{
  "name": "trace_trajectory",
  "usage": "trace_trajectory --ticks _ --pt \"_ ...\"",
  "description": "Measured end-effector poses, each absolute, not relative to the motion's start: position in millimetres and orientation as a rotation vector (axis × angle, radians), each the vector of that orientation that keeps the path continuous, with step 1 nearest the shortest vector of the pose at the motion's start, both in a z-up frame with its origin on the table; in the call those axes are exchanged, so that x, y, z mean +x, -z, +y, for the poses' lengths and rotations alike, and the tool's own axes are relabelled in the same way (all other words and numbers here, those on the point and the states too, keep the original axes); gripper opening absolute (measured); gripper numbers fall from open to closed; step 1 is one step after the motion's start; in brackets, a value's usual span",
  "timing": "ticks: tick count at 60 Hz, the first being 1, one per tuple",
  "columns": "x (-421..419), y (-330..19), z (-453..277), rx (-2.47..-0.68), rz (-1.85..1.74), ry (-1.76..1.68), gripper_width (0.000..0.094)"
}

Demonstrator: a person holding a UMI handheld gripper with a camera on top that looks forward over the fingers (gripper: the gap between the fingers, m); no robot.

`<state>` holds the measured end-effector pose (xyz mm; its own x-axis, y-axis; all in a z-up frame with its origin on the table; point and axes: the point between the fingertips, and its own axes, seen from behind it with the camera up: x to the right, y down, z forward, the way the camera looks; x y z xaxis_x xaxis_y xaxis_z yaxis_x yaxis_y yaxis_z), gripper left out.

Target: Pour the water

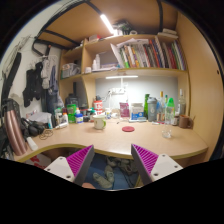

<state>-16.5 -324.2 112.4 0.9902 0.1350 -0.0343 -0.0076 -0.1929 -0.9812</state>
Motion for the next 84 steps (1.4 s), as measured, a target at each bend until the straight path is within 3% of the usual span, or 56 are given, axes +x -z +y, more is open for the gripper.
trace_trajectory --ticks 30,48,73,79,82,84 --pt "68.0 -116.1 -269.1 -1.715 -0.046 0.002 0.0824" --pt "225.7 -126.0 -154.2 -1.621 0.146 0.199 0.0819" --pt "299.9 -117.1 -11.2 -1.623 0.198 0.236 0.0819" --pt "306.7 -110.2 7.1 -1.629 0.195 0.264 0.0781" --pt "309.5 -108.5 13.0 -1.631 0.195 0.275 0.0574" --pt "310.5 -110.2 14.7 -1.614 0.205 0.277 0.0573"
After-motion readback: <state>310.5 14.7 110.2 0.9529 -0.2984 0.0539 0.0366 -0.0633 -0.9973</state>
